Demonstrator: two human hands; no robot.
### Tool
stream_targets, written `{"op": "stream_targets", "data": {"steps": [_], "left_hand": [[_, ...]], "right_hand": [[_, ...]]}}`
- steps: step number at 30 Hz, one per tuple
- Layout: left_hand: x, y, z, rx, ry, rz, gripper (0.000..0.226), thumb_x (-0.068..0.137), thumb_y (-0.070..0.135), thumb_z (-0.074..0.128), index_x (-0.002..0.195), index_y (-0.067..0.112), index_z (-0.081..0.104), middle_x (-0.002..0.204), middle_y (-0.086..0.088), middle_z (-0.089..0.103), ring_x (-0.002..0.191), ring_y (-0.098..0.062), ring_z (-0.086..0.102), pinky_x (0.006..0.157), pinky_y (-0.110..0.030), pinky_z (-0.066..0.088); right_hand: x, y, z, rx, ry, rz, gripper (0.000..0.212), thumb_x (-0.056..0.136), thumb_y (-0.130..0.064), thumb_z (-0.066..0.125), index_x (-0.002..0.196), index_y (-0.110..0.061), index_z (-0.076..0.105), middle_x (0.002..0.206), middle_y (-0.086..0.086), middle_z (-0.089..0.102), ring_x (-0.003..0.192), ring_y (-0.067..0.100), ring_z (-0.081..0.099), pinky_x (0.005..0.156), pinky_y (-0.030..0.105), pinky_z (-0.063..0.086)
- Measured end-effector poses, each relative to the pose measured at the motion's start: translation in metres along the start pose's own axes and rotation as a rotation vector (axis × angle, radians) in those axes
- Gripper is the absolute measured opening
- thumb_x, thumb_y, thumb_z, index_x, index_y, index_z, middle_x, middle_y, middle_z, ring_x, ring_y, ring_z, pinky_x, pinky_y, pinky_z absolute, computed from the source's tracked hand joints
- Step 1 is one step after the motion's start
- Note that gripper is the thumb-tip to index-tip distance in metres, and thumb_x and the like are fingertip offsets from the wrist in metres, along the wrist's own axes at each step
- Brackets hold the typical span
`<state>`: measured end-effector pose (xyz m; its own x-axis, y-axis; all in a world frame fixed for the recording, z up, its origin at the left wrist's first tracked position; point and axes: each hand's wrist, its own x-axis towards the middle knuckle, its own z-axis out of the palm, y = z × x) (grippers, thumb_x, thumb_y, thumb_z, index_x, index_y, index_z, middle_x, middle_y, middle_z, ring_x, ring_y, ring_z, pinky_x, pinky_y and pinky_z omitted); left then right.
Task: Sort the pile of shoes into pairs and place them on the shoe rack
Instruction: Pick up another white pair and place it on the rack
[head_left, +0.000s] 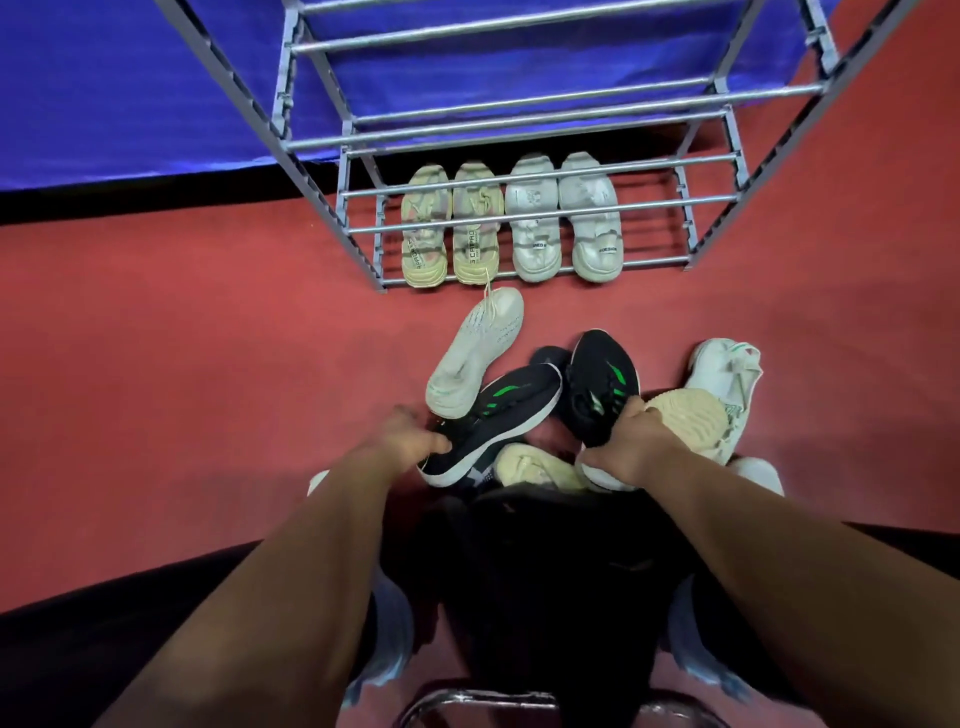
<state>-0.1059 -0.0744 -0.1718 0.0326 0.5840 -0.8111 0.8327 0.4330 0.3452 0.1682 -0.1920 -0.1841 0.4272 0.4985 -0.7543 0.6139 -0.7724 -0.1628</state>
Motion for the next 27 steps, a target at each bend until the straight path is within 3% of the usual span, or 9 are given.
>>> {"op": "stream_targets", "data": {"steps": [5, 8, 10, 12, 14, 18, 21, 24, 27], "left_hand": [[0.019, 0.027, 0.015, 0.411, -0.016, 0.036, 0.066, 0.078, 0.059, 0.073, 0.125, 0.013, 0.064, 0.111, -0.005, 0.068, 0.096, -0.025, 0.064, 0.082, -0.032, 0.051], [0.020, 0.053, 0.040, 0.515, -0.002, 0.186, 0.035, 0.093, 0.043, 0.063, 0.091, 0.009, 0.065, 0.074, -0.003, 0.057, 0.077, -0.026, 0.058, 0.057, -0.031, 0.036], [0.021, 0.066, 0.059, 0.438, -0.034, 0.281, 0.027, 0.092, 0.034, 0.064, 0.075, 0.012, 0.061, 0.069, -0.002, 0.057, 0.078, -0.027, 0.061, 0.057, -0.032, 0.039], [0.021, 0.071, 0.075, 0.252, -0.051, 0.312, 0.010, 0.089, 0.025, 0.066, 0.087, 0.015, 0.066, 0.084, 0.000, 0.067, 0.087, -0.025, 0.065, 0.074, -0.034, 0.052], [0.020, 0.077, 0.084, 0.101, 0.030, 0.335, 0.006, 0.091, 0.019, 0.063, 0.093, 0.013, 0.064, 0.092, -0.003, 0.069, 0.085, -0.026, 0.064, 0.087, -0.041, 0.056], [0.021, 0.106, 0.093, 0.064, 0.277, 0.402, 0.022, 0.089, 0.011, 0.057, 0.109, 0.011, 0.066, 0.113, -0.010, 0.067, 0.102, -0.031, 0.063, 0.094, -0.041, 0.053], [0.023, 0.126, 0.106, 0.177, 0.180, 0.548, 0.030, 0.088, 0.017, 0.061, 0.117, 0.017, 0.067, 0.118, -0.005, 0.064, 0.109, -0.029, 0.062, 0.097, -0.041, 0.052], [0.023, 0.135, 0.127, 0.423, 0.069, 0.693, 0.037, 0.090, 0.024, 0.063, 0.126, 0.025, 0.067, 0.129, -0.001, 0.059, 0.118, -0.029, 0.054, 0.102, -0.042, 0.048], [0.029, 0.129, 0.145, 0.632, -0.002, 0.623, 0.044, 0.089, 0.035, 0.066, 0.133, 0.030, 0.064, 0.141, 0.005, 0.056, 0.131, -0.026, 0.048, 0.108, -0.041, 0.040]], "right_hand": [[0.007, -0.001, -0.019, 0.208, 0.221, -0.034, 0.082, 0.071, -0.054, 0.073, 0.132, -0.009, 0.042, 0.128, 0.017, 0.055, 0.119, 0.039, 0.057, 0.098, 0.043, 0.049], [0.016, -0.002, -0.039, 0.294, 0.234, -0.079, 0.074, 0.075, -0.053, 0.071, 0.131, -0.012, 0.045, 0.122, 0.012, 0.060, 0.114, 0.035, 0.060, 0.094, 0.041, 0.050], [0.021, -0.003, -0.049, 0.377, 0.164, -0.131, 0.060, 0.081, -0.046, 0.073, 0.129, -0.018, 0.050, 0.111, 0.003, 0.064, 0.102, 0.027, 0.063, 0.084, 0.033, 0.048], [0.026, -0.002, -0.052, 0.436, -0.035, -0.202, 0.034, 0.090, -0.033, 0.073, 0.118, -0.022, 0.059, 0.100, -0.004, 0.069, 0.090, 0.020, 0.066, 0.073, 0.028, 0.047], [0.038, 0.004, -0.051, 0.393, -0.120, -0.242, 0.019, 0.094, -0.025, 0.068, 0.112, -0.020, 0.070, 0.098, -0.004, 0.076, 0.098, 0.020, 0.070, 0.084, 0.029, 0.053], [0.068, 0.033, -0.045, 0.207, 0.117, -0.147, 0.029, 0.096, -0.031, 0.059, 0.118, -0.017, 0.073, 0.116, 0.005, 0.074, 0.115, 0.028, 0.065, 0.099, 0.030, 0.047], [0.086, 0.058, -0.046, 0.197, 0.267, -0.058, 0.038, 0.094, -0.026, 0.058, 0.125, -0.007, 0.068, 0.117, 0.014, 0.072, 0.117, 0.034, 0.063, 0.091, 0.028, 0.043], [0.098, 0.074, -0.057, 0.219, 0.269, 0.049, 0.035, 0.093, -0.024, 0.060, 0.118, -0.002, 0.068, 0.113, 0.022, 0.070, 0.111, 0.038, 0.064, 0.083, 0.027, 0.040], [0.111, 0.085, -0.069, 0.282, 0.382, 0.128, 0.044, 0.084, -0.030, 0.057, 0.118, -0.002, 0.067, 0.127, 0.026, 0.061, 0.117, 0.041, 0.059, 0.098, 0.036, 0.047]]}}
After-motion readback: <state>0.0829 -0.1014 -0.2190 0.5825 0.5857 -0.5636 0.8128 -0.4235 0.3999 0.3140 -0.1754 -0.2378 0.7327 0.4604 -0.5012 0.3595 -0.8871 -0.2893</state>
